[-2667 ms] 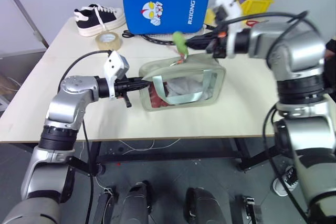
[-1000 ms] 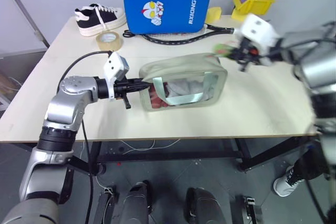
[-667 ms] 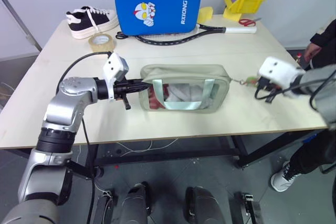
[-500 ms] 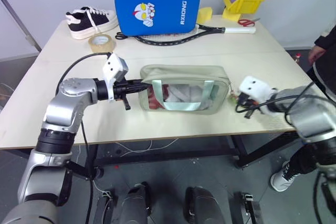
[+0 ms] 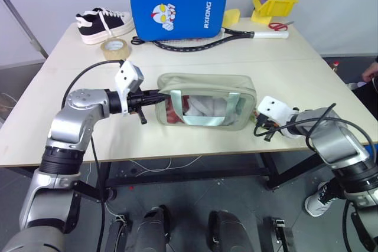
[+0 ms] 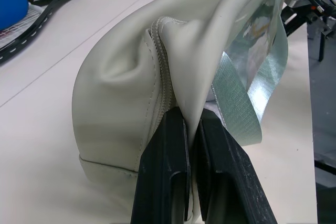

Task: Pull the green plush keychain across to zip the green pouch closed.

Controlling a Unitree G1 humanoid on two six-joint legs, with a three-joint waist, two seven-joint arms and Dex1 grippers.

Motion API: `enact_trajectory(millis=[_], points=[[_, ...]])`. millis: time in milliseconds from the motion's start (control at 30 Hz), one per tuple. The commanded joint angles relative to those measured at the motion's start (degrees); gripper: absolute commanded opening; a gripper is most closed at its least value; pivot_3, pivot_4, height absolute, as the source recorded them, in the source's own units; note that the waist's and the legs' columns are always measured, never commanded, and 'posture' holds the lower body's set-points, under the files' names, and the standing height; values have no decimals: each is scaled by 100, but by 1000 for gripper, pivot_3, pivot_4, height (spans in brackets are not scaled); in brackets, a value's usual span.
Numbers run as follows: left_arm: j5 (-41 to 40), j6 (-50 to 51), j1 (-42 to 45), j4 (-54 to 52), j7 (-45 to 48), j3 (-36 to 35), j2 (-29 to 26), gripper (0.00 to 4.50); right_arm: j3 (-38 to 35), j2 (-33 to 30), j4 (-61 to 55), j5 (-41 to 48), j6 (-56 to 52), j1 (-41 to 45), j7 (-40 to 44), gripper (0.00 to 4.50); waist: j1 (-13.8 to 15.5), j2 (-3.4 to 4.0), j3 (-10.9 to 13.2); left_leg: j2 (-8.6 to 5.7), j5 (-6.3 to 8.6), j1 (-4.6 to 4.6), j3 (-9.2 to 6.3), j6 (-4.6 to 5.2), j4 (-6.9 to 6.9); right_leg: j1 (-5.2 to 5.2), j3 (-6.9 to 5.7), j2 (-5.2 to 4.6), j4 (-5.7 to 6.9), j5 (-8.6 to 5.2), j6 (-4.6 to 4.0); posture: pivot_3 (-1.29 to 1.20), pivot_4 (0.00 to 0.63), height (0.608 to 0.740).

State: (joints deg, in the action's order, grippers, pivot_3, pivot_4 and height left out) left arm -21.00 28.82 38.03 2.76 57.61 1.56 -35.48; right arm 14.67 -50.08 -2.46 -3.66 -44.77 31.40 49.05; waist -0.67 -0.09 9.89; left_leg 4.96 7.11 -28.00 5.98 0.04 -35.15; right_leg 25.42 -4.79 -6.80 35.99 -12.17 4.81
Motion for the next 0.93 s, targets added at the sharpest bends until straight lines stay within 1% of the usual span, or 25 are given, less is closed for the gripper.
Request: enact_trajectory(millis=[33,67,167,200,267,300,333,467,533,633,667,800,867,933], points=[[-28,53,-54,-121,-66,-93,-51,0,-410,31,-32,250,-38,256,98,10,2,0,0,0,0,0,0,0,1,1,0,0,0,0,0,0,150,723],[-37,54,-58,-135,-62,-94,-56,0,-536,54,-78,379,-91,314,146,10,4,-1,1,0,0,-1,0,0,1,1,0,0,0,0,0,0,150,723],[-79,79,-46,-170,-30,-114,-89,0,-1173,90,-466,1114,-476,517,471,1016,9,-1,1,0,0,-3,0,0,1,1,0,0,0,0,0,0,150,723],[-86,81,-44,-177,-25,-114,-94,0,-1321,86,-565,1280,-537,542,537,1411,10,-1,1,0,0,-4,0,0,1,1,0,0,0,0,0,0,150,723],[-96,50,-8,-163,28,-109,-124,0,-1769,-1,-689,1717,-673,664,720,2430,12,-2,2,0,0,-4,-1,0,1,1,0,0,0,0,0,0,150,723],[-102,4,35,-147,91,-99,-145,0,-2019,-135,-741,1950,-648,654,926,3056,13,-2,2,0,0,-4,-1,0,1,2,-1,0,0,0,0,0,150,723],[-145,16,84,-134,156,-103,-165,0,-2205,-276,-778,2129,-592,618,1120,3419,31,-1,3,0,0,-4,-1,0,1,2,-1,0,-2,0,0,0,150,723],[-492,277,300,-120,498,-260,-289,1512,-2473,-661,-676,2450,-247,503,1506,3461,86,-4,4,-1,1,-6,-1,1,3,0,-3,0,-14,0,0,0,150,723],[-721,404,415,-130,735,-423,-468,2587,-2552,-753,-668,2634,-190,528,1641,3461,87,-4,4,0,2,-4,-1,1,4,0,-3,0,-21,0,0,0,150,723],[-968,510,466,-123,1053,-611,-781,4085,-2653,-823,-650,2889,-159,591,1773,3461,83,-2,5,0,2,-6,0,1,8,2,-2,0,-24,1,-1,0,150,723],[-925,413,470,-72,1128,-665,-920,4480,-2681,-854,-628,2965,-137,610,1834,3461,85,-1,5,0,2,-6,0,1,11,2,-3,0,-26,1,-1,0,150,723],[-805,212,466,240,1566,-682,-1465,4480,-2661,-971,-605,3157,-59,664,2020,3461,98,0,7,0,2,-6,2,1,20,4,-3,0,-40,1,-1,0,150,723],[-843,175,511,399,1734,-721,-1615,4480,-2620,-1025,-606,3214,-21,655,2098,3461,108,1,7,0,3,-7,2,2,20,19,-5,-1,-51,2,-3,0,150,723],[-961,362,593,525,1805,-744,-1676,4480,-2603,-1076,-601,3247,35,621,2122,3461,126,1,7,0,5,-10,3,4,20,18,-5,-1,-66,5,-7,0,150,723]])
